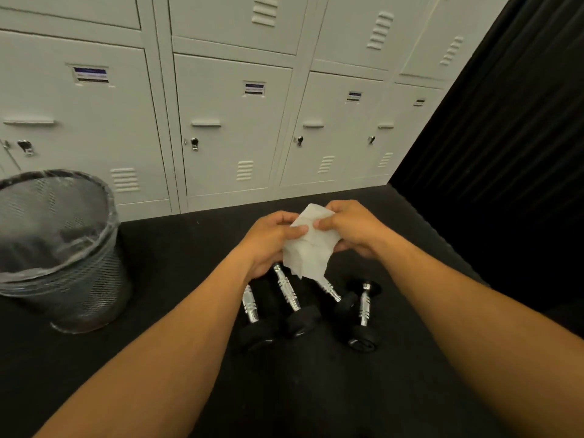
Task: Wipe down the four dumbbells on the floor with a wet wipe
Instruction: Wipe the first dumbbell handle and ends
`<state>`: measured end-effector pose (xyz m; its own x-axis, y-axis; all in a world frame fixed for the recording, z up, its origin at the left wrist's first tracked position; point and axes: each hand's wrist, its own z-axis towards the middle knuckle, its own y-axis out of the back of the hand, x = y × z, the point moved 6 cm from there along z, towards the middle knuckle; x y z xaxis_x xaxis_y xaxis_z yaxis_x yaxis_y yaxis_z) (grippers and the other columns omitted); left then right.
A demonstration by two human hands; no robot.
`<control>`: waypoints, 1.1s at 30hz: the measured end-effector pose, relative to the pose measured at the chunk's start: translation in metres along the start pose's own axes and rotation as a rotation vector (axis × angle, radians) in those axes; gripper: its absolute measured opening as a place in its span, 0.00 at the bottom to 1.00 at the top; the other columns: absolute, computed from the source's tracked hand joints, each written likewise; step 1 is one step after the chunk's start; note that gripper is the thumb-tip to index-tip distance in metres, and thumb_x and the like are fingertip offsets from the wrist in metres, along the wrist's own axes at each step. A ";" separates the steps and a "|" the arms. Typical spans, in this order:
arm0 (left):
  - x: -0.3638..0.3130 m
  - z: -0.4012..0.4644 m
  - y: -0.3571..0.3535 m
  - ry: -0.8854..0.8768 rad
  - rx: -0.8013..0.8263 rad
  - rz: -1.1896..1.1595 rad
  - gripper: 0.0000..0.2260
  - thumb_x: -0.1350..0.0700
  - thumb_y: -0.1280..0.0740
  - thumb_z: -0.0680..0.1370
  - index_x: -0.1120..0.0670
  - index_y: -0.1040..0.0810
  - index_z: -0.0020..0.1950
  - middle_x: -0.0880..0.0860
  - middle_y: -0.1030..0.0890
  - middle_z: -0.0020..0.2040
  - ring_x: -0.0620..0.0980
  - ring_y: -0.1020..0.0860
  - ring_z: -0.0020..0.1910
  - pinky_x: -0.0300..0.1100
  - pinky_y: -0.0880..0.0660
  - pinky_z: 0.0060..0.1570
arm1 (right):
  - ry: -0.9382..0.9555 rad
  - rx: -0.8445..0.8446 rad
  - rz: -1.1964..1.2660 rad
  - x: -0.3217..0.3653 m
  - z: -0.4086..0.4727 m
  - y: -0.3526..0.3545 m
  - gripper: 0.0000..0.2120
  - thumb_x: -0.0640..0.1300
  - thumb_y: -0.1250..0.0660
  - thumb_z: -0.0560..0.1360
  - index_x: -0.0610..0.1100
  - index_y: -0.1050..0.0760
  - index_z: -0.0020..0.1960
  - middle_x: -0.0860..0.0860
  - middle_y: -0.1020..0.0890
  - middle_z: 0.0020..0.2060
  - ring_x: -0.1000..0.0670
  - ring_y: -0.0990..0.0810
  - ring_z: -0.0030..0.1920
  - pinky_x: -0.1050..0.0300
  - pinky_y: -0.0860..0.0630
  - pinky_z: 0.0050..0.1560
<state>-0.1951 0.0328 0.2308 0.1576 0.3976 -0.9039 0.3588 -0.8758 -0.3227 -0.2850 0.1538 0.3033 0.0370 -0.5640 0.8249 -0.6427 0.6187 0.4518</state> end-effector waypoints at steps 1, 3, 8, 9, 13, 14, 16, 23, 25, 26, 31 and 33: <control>0.008 0.005 -0.005 0.029 0.015 -0.017 0.11 0.62 0.27 0.77 0.57 0.19 0.60 0.58 0.14 0.55 0.56 0.15 0.53 0.52 0.18 0.50 | -0.004 0.003 0.026 -0.008 0.006 0.007 0.04 0.34 0.31 0.75 0.40 0.23 0.48 0.42 0.18 0.45 0.43 0.16 0.46 0.50 0.18 0.38; 0.022 0.013 -0.011 0.097 0.032 -0.014 0.12 0.63 0.28 0.77 0.58 0.19 0.60 0.58 0.14 0.55 0.57 0.15 0.55 0.53 0.18 0.53 | -0.021 0.017 0.089 -0.024 0.022 0.019 0.07 0.31 0.31 0.74 0.41 0.24 0.47 0.42 0.18 0.46 0.42 0.17 0.48 0.49 0.19 0.38; 0.041 0.031 -0.010 0.198 0.069 0.075 0.11 0.65 0.30 0.78 0.60 0.18 0.59 0.59 0.15 0.56 0.57 0.16 0.54 0.50 0.19 0.52 | -0.035 0.073 0.239 -0.056 0.055 0.035 0.08 0.33 0.28 0.73 0.41 0.21 0.50 0.42 0.17 0.50 0.42 0.17 0.52 0.46 0.18 0.44; 0.043 0.035 -0.012 0.206 0.083 0.077 0.11 0.65 0.30 0.78 0.60 0.18 0.60 0.60 0.15 0.57 0.57 0.16 0.54 0.50 0.19 0.51 | -0.030 0.079 0.265 -0.061 0.060 0.035 0.07 0.35 0.28 0.74 0.41 0.21 0.51 0.42 0.17 0.50 0.42 0.17 0.51 0.45 0.18 0.45; 0.050 0.050 -0.026 0.203 0.092 -0.013 0.13 0.59 0.30 0.79 0.62 0.20 0.61 0.62 0.16 0.59 0.60 0.17 0.57 0.54 0.20 0.57 | -0.016 0.138 0.476 -0.079 0.076 0.036 0.12 0.42 0.27 0.74 0.39 0.22 0.55 0.40 0.16 0.53 0.42 0.16 0.50 0.44 0.18 0.48; 0.052 0.055 -0.029 0.185 0.076 -0.037 0.11 0.59 0.30 0.79 0.62 0.20 0.60 0.62 0.16 0.58 0.59 0.17 0.56 0.53 0.20 0.56 | -0.027 0.178 0.584 -0.086 0.077 0.036 0.15 0.45 0.27 0.74 0.38 0.22 0.56 0.40 0.16 0.54 0.41 0.16 0.52 0.43 0.18 0.49; 0.057 0.065 -0.037 0.161 0.050 -0.086 0.12 0.60 0.31 0.79 0.61 0.22 0.62 0.62 0.17 0.60 0.60 0.17 0.57 0.55 0.20 0.55 | -0.074 0.250 0.741 -0.106 0.076 0.036 0.20 0.48 0.28 0.74 0.39 0.23 0.62 0.40 0.17 0.57 0.40 0.17 0.57 0.40 0.20 0.55; 0.085 0.098 -0.066 0.146 -0.043 -0.035 0.12 0.63 0.30 0.79 0.60 0.23 0.62 0.62 0.17 0.60 0.61 0.17 0.57 0.58 0.19 0.54 | -0.102 0.210 0.827 -0.164 0.079 0.062 0.28 0.31 0.29 0.72 0.48 0.29 0.69 0.39 0.18 0.59 0.37 0.17 0.56 0.37 0.19 0.52; 0.090 0.107 -0.076 0.120 -0.071 -0.007 0.15 0.65 0.29 0.78 0.58 0.24 0.64 0.62 0.17 0.60 0.61 0.17 0.57 0.58 0.19 0.54 | -0.083 0.149 0.813 -0.174 0.081 0.074 0.30 0.28 0.30 0.72 0.50 0.28 0.69 0.39 0.18 0.58 0.37 0.16 0.55 0.37 0.19 0.53; 0.092 0.112 -0.081 0.103 -0.085 0.009 0.17 0.66 0.29 0.78 0.56 0.25 0.65 0.61 0.16 0.58 0.61 0.16 0.56 0.59 0.19 0.55 | -0.075 0.111 0.798 -0.179 0.083 0.079 0.30 0.27 0.30 0.72 0.51 0.27 0.69 0.39 0.18 0.58 0.37 0.16 0.54 0.36 0.19 0.53; 0.100 0.129 -0.106 0.031 -0.061 0.130 0.26 0.73 0.32 0.76 0.50 0.24 0.68 0.57 0.15 0.49 0.55 0.16 0.51 0.51 0.17 0.49 | -0.094 -0.087 0.737 -0.209 0.090 0.102 0.32 0.27 0.29 0.72 0.57 0.26 0.66 0.39 0.21 0.60 0.39 0.15 0.51 0.36 0.18 0.49; 0.105 0.133 -0.113 0.019 -0.057 0.154 0.23 0.75 0.32 0.75 0.56 0.20 0.65 0.57 0.15 0.49 0.53 0.16 0.50 0.43 0.18 0.43 | -0.102 -0.100 0.745 -0.218 0.089 0.108 0.31 0.26 0.29 0.71 0.54 0.25 0.66 0.38 0.20 0.58 0.39 0.14 0.50 0.37 0.18 0.50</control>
<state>-0.3412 0.1375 0.1352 0.2317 0.2652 -0.9359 0.3810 -0.9100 -0.1636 -0.4311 0.2948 0.1423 -0.4540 -0.0219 0.8907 -0.3973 0.8998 -0.1804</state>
